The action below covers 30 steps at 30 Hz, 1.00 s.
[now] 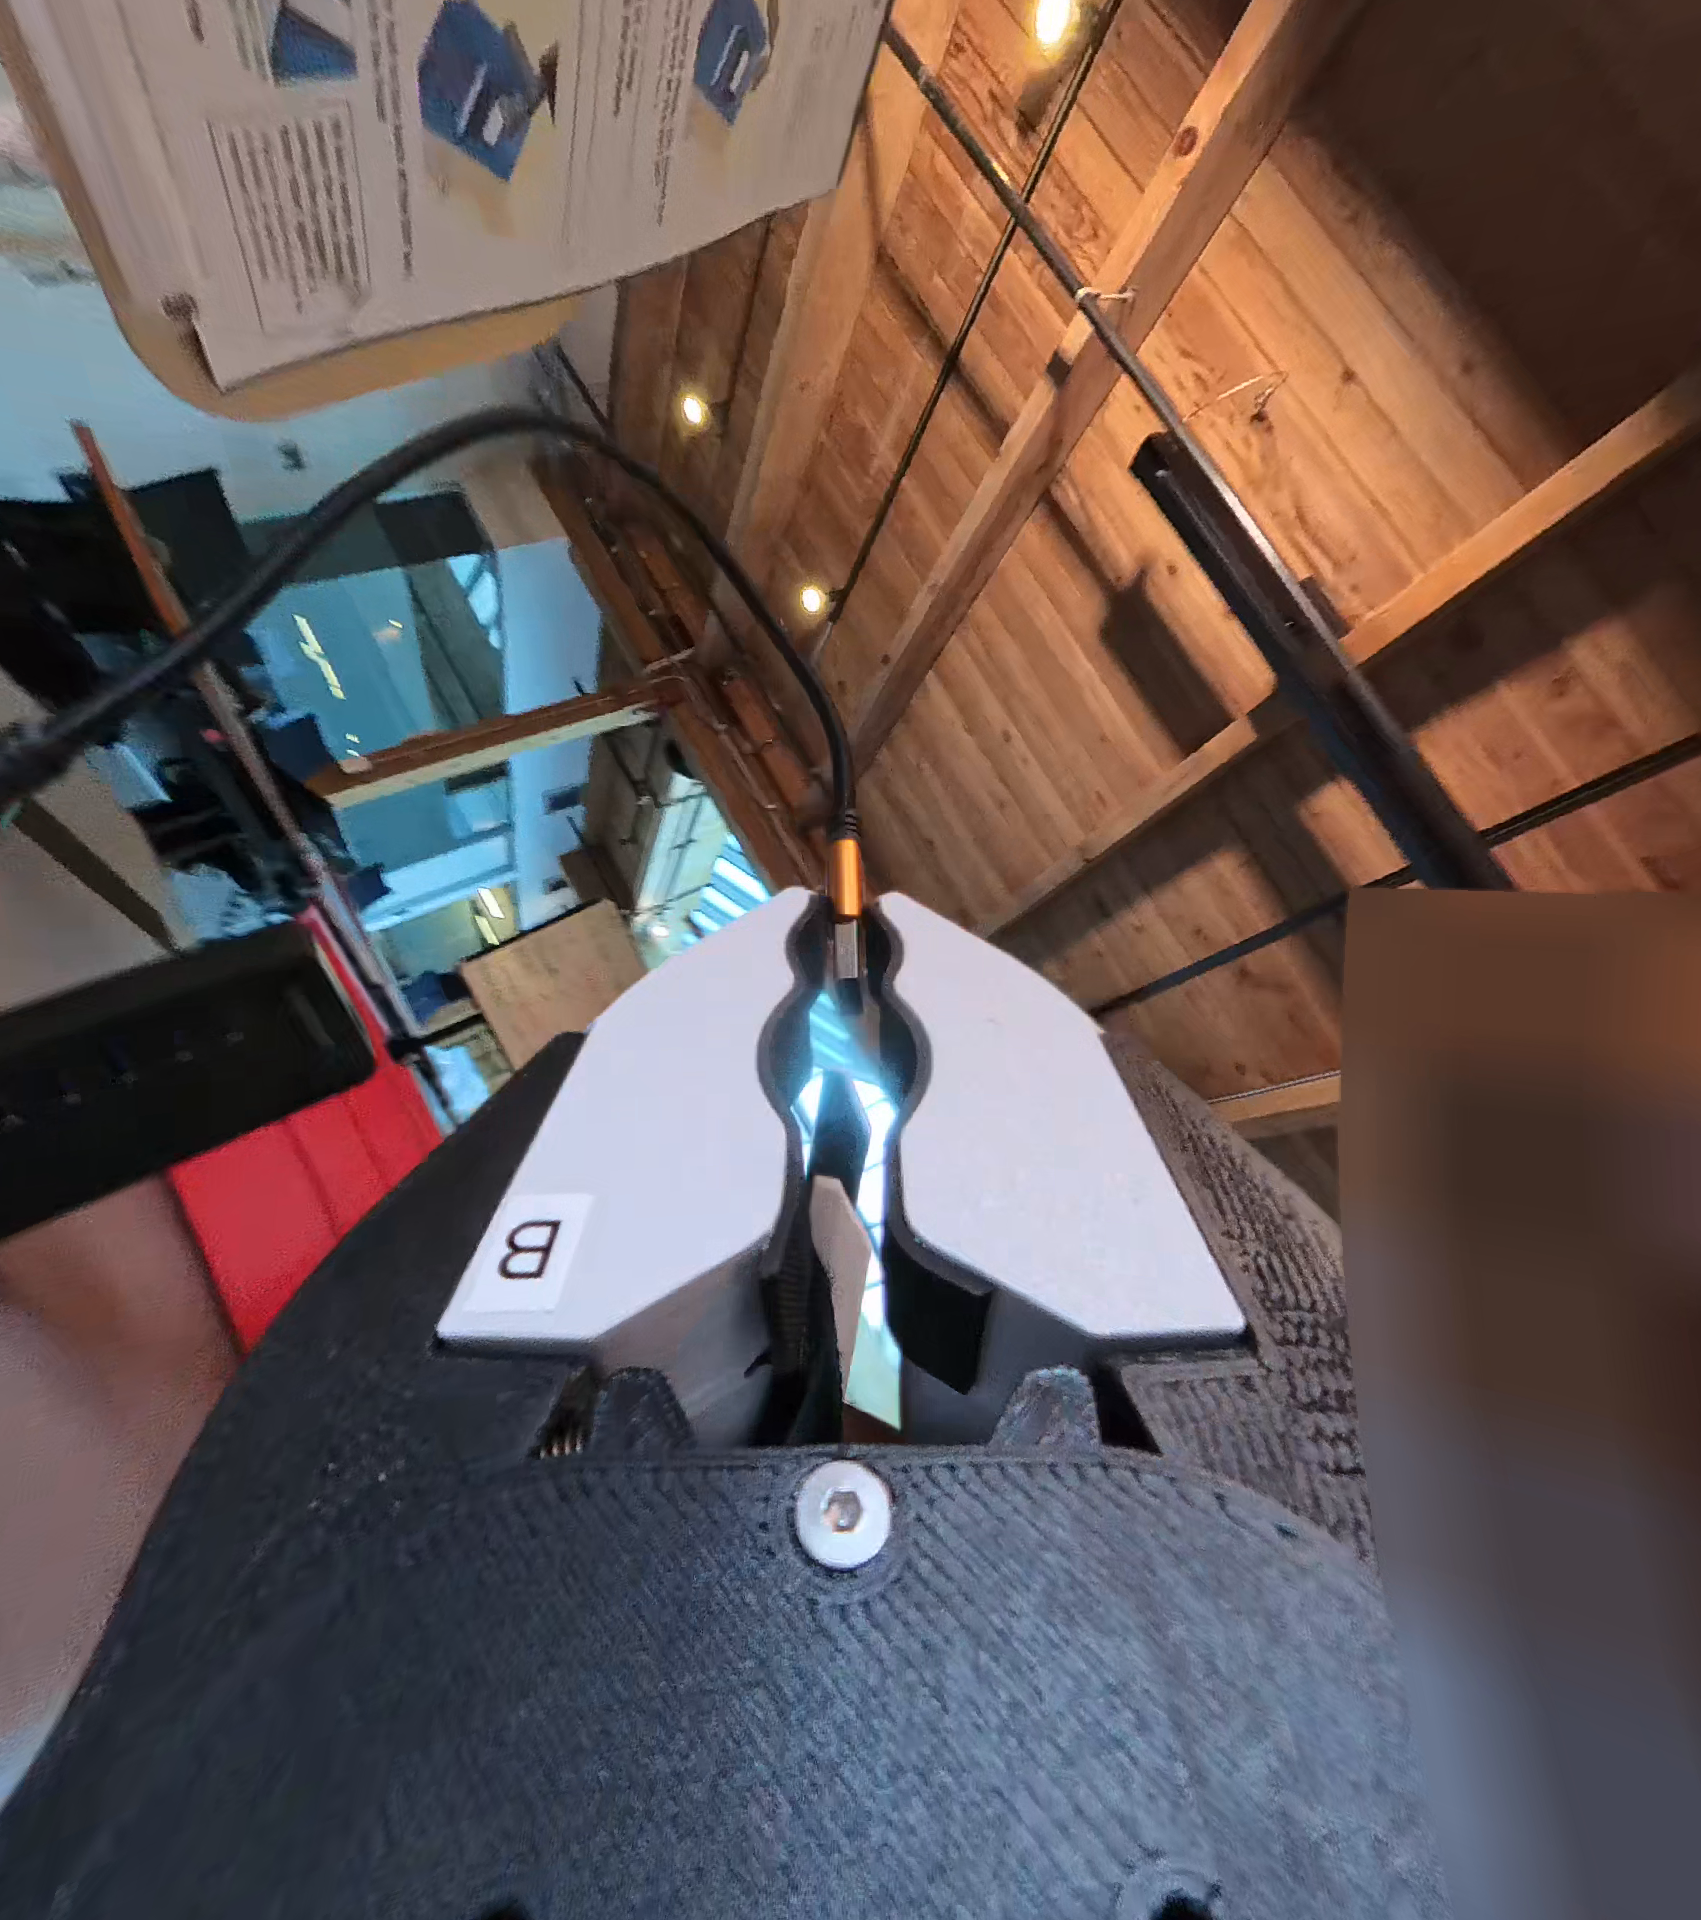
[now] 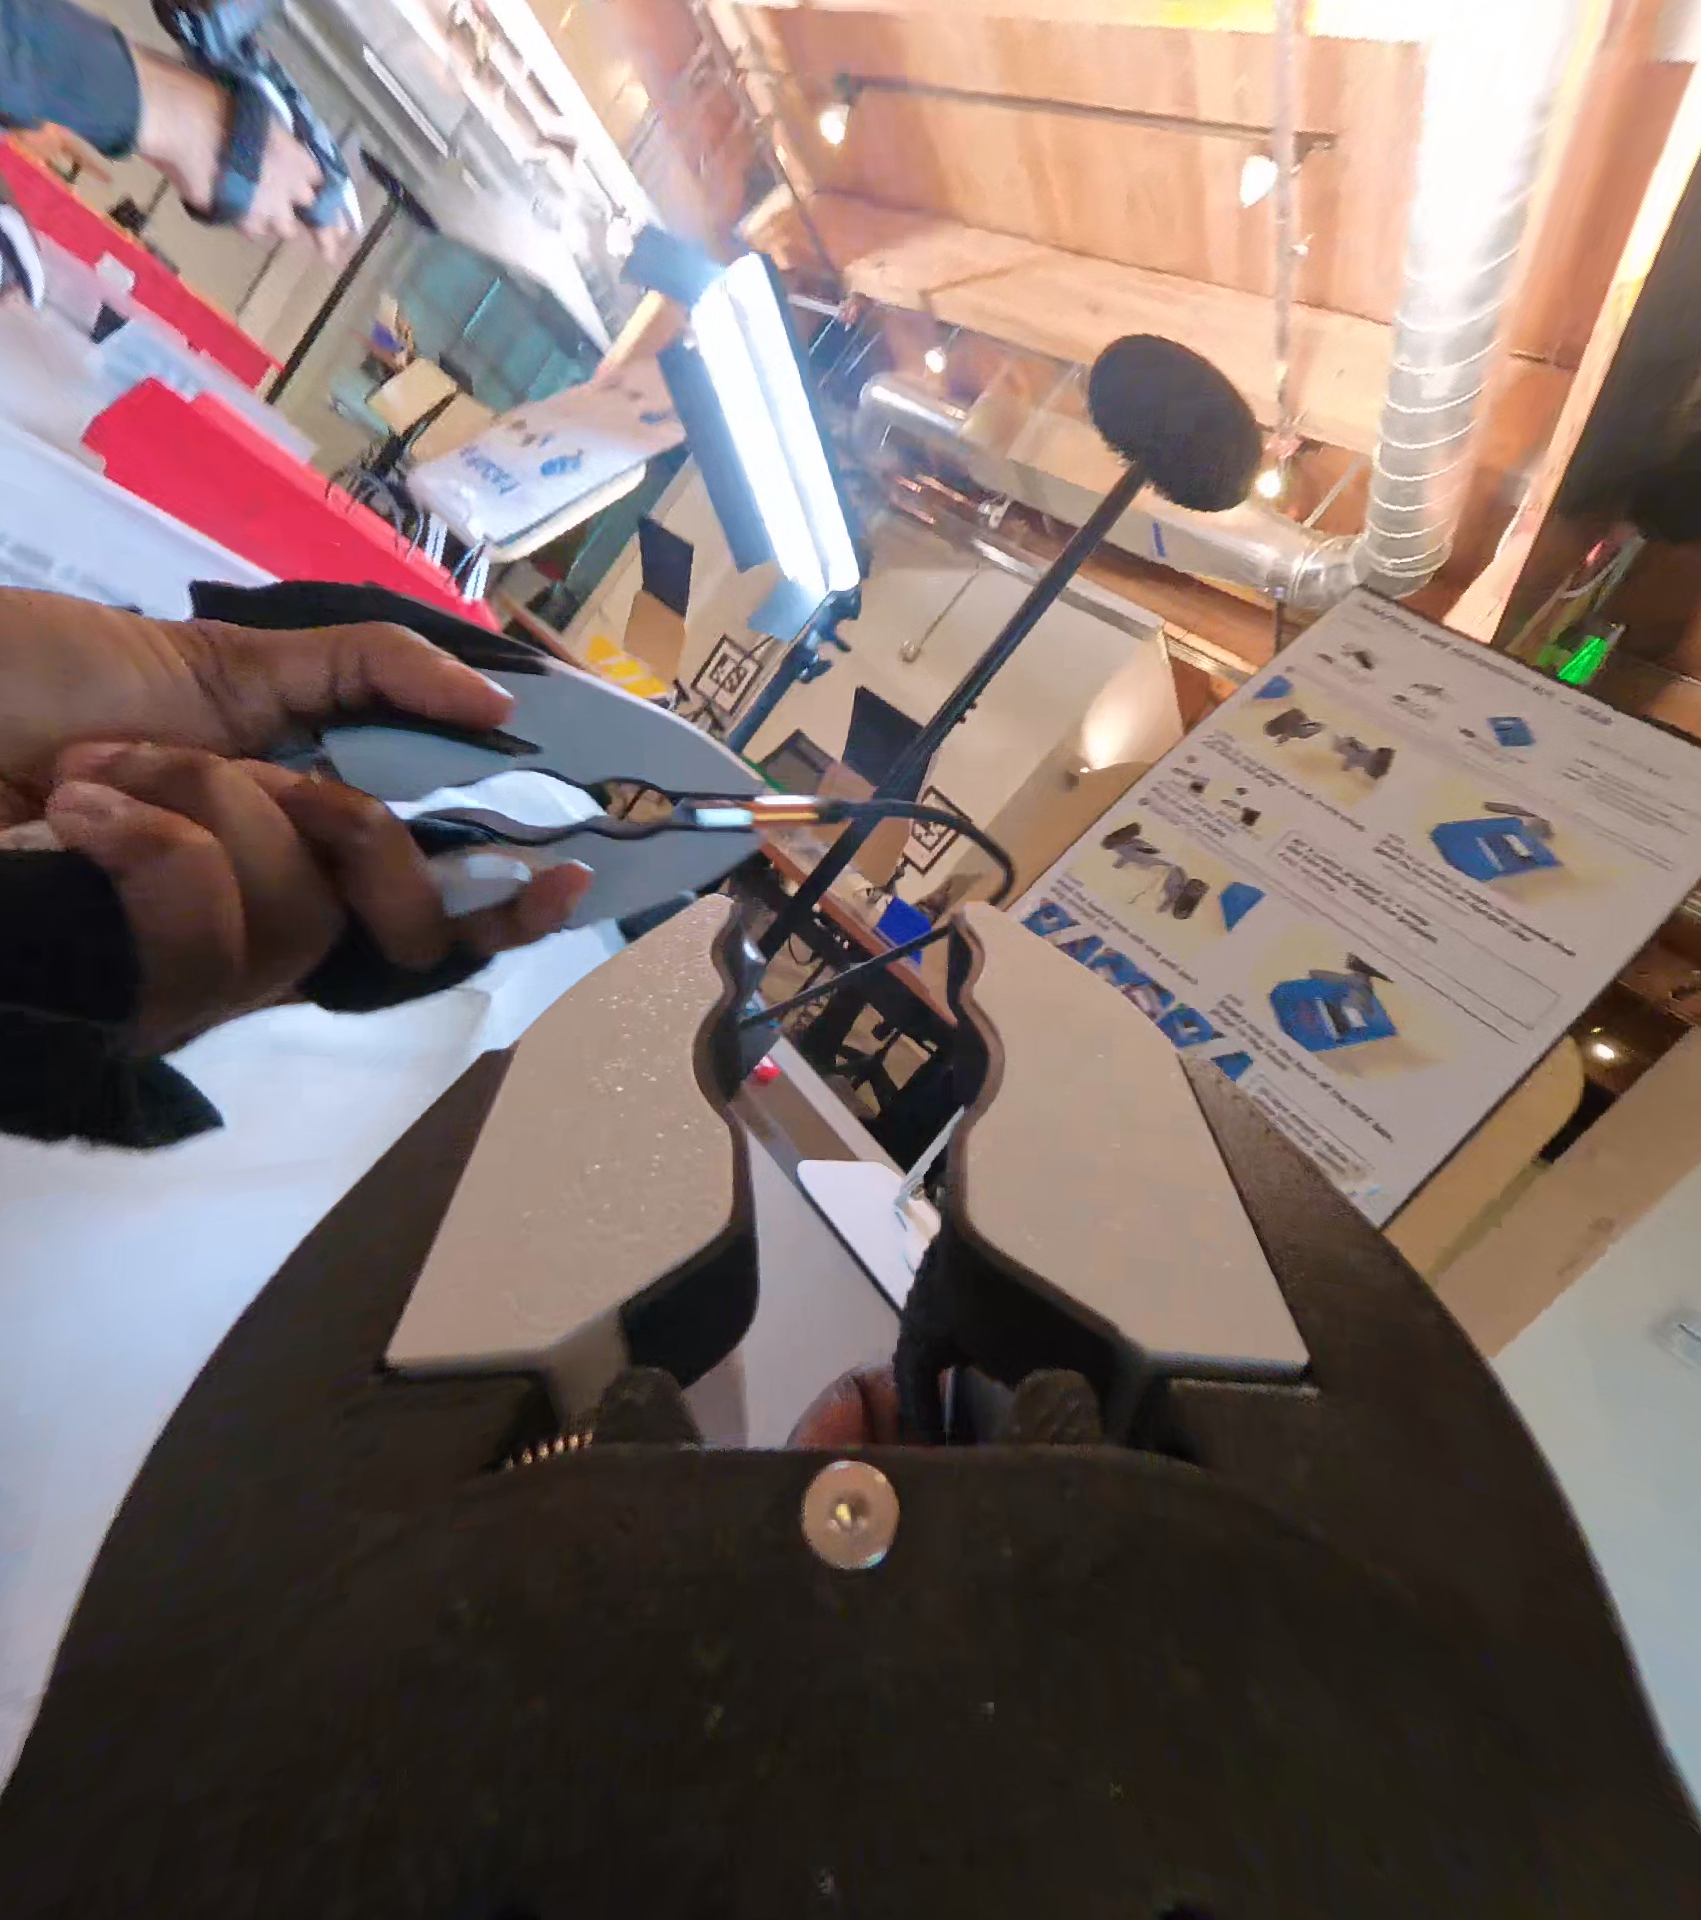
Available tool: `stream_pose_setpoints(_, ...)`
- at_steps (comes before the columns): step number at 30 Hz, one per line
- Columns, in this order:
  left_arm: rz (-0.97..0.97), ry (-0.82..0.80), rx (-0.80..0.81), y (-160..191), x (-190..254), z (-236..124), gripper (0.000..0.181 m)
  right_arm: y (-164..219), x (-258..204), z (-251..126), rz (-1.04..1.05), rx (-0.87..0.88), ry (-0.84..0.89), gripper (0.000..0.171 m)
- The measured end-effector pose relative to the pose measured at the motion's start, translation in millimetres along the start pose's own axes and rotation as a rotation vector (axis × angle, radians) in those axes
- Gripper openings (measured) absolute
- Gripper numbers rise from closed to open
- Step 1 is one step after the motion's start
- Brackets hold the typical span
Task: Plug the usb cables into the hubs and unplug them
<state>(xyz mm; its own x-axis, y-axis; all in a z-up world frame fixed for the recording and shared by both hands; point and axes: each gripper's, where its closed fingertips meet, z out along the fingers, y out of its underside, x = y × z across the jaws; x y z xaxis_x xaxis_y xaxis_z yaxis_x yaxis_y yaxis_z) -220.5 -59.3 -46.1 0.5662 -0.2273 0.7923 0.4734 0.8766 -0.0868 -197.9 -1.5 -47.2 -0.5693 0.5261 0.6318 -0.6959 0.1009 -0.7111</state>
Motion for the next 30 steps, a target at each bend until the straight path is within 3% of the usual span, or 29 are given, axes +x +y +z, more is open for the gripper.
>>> stream_pose_setpoints(4, -0.055, 0.044, -0.096, 31.9, -7.8, -1.3, 0.007, 6.7, -25.2, 13.0, -0.023, -0.059, -0.013, 0.032)
stream_pose_setpoints(11, -0.036, 0.038, -0.182, 49.4, -12.2, -3.6, 0.007, 11.6, -20.4, 11.5, 0.089, -0.060, -0.051, 0.049)
stream_pose_setpoints(17, 0.048, 0.065, -0.238, 58.2, -8.2, -4.0, 0.007, 10.6, -28.8, 9.0, 0.379, -0.044, -0.218, 0.023)
stream_pose_setpoints(22, 0.119, 0.055, -0.283, 59.7, -9.4, -4.6, 0.007, 10.4, -29.2, 6.8, 0.557, -0.052, -0.317, 0.020)
stream_pose_setpoints(25, 0.208, 0.026, -0.347, 63.4, -13.2, -5.0, 0.009, 15.5, -26.1, 5.4, 0.625, -0.089, -0.350, 0.012)
stream_pose_setpoints(30, 0.527, 0.007, -0.470, 73.3, -14.6, -6.1, 0.021, 19.2, -24.2, 1.8, 0.672, -0.097, -0.405, 0.010)
